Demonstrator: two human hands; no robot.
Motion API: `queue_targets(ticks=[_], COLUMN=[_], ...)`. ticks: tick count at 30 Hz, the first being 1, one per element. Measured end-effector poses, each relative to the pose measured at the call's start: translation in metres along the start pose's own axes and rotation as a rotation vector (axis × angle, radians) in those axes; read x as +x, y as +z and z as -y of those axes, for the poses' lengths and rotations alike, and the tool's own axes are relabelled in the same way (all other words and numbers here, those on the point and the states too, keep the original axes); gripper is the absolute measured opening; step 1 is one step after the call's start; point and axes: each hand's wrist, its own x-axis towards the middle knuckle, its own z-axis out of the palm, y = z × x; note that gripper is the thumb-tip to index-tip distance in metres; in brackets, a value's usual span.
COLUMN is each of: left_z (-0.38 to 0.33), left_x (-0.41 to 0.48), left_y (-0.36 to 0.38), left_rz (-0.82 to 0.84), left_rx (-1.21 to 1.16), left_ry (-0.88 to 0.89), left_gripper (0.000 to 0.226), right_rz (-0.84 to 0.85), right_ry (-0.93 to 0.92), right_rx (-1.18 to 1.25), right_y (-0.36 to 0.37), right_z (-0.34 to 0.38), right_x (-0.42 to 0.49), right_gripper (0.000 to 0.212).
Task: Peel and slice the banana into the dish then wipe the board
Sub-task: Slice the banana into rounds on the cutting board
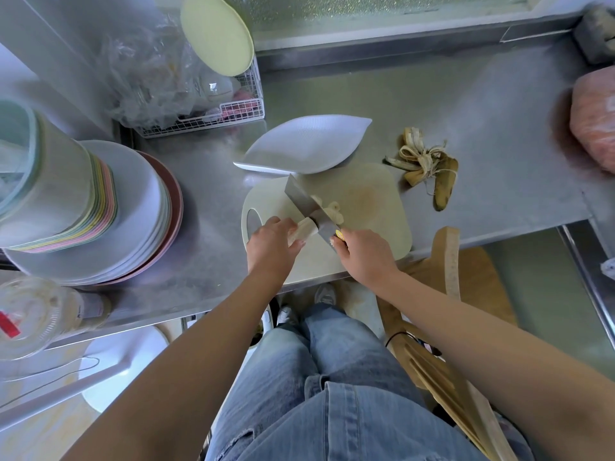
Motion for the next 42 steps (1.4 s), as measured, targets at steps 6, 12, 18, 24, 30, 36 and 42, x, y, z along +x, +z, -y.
queue_targets(ticks=[6, 12, 18, 24, 30, 36, 42], left_z=[-0.001, 0.000, 0.001, 0.002, 0.003, 0.006, -0.010], left_x=[0.000, 0.001, 0.001, 0.001, 0.000, -0.003, -0.008], left_y=[-0.001, 0.000, 0.002, 0.002, 0.001, -0.001, -0.006], left_rz=[-0.001, -0.005, -0.013, -0.023, -0.002, 0.034, -0.121], left_rx=[0.008, -0.001, -0.004, -0.002, 0.005, -0.014, -0.090], left_ry=[-0.001, -0.003, -0.011, -0.001, 0.016, 0.014, 0.089], left_gripper=[0.028, 0.028, 0.028, 0.028, 0.035, 0.053, 0.030], right_rz=[-0.079, -0.077, -0.027, 0.037, -0.022, -0.132, -0.059], right_ry=[-0.018, -0.040, -0.027, 0.023, -0.011, -0.007, 0.058], right_rx=[0.073, 0.036, 0.008, -0.009, 0.053, 0.272, 0.375], right_y=[-0.012, -0.008, -0.003, 0.010, 0.003, -0.020, -0.040], right_z=[0.004, 0.005, 0.006, 0.007, 0.000, -0.005, -0.008], right_x=[-0.002, -0.002, 0.002, 0.004, 0.006, 0.005, 0.005], right_gripper=[0.027, 0.029, 0.031, 0.031, 0.029, 0.033, 0.032])
